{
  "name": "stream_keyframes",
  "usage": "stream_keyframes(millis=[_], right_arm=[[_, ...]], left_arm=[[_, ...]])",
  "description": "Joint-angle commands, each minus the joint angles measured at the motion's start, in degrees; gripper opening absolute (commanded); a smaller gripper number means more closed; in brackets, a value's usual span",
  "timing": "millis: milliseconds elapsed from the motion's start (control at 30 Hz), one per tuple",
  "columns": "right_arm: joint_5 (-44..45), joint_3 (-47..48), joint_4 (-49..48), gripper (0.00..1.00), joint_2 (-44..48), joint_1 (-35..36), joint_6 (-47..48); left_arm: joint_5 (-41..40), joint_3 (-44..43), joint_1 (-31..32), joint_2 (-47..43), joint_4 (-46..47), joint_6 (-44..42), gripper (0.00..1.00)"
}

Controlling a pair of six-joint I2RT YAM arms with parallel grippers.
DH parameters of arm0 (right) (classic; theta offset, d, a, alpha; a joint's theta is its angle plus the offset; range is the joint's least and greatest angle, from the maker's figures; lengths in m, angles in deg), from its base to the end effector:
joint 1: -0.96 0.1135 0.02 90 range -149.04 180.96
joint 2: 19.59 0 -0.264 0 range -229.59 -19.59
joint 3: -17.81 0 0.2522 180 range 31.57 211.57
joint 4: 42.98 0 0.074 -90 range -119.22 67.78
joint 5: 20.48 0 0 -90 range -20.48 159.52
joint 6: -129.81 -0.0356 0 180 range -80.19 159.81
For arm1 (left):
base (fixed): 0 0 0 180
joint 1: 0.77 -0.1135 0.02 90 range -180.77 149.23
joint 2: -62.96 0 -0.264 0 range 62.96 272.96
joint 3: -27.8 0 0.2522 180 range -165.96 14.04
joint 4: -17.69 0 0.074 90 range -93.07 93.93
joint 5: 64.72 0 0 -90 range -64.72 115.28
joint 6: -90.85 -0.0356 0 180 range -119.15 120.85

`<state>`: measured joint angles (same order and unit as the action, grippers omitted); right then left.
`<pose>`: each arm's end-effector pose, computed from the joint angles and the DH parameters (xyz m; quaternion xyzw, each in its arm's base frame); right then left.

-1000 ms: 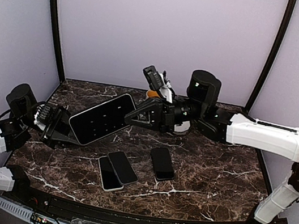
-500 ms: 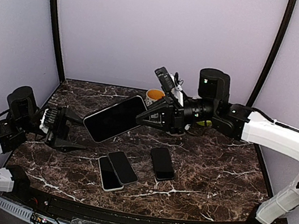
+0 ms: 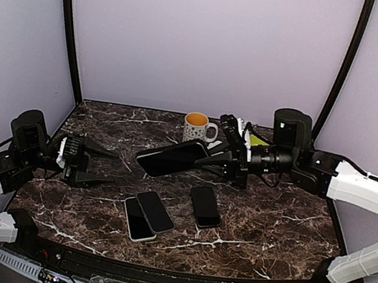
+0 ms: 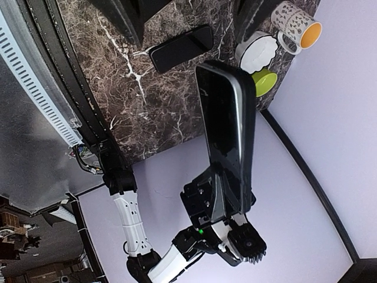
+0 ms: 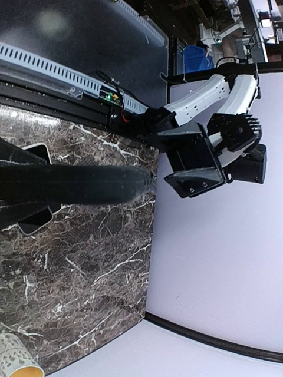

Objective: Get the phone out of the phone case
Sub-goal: Remove the bottom left corner of the phone case.

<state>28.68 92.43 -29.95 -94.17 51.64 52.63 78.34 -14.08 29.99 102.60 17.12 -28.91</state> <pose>0.1723 0.2471 0.3455 -0.5706 0.5093 0.4475 0.4633 0.1264 -0.1084 0.2946 0.5909 0.3770 -0.3168 0.6391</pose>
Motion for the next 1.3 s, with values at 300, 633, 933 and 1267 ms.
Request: stream_keyframes(millis=[300, 633, 933, 1267], right_arm=[[3.92, -4.94, -18.54, 0.0, 0.11, 1.35, 9.16], [-0.68, -5.6, -18.06, 0.0, -0.12, 2.74, 15.03], [-1.09, -4.95, -17.73, 0.0, -1.08, 3.72, 15.92], [-0.36, -4.83, -18.6, 0.0, -1.42, 4.25, 15.66]], left_arm=[[8.25, -0.88, -0.09, 2.8, 1.21, 2.28, 0.44], [9.93, -0.21, -0.02, 3.74, 4.71, 5.29, 0.43], [11.51, -0.12, 0.0, 4.2, 5.7, 6.35, 0.43], [12.87, -0.08, 0.0, 4.65, 6.62, 7.82, 0.43]])
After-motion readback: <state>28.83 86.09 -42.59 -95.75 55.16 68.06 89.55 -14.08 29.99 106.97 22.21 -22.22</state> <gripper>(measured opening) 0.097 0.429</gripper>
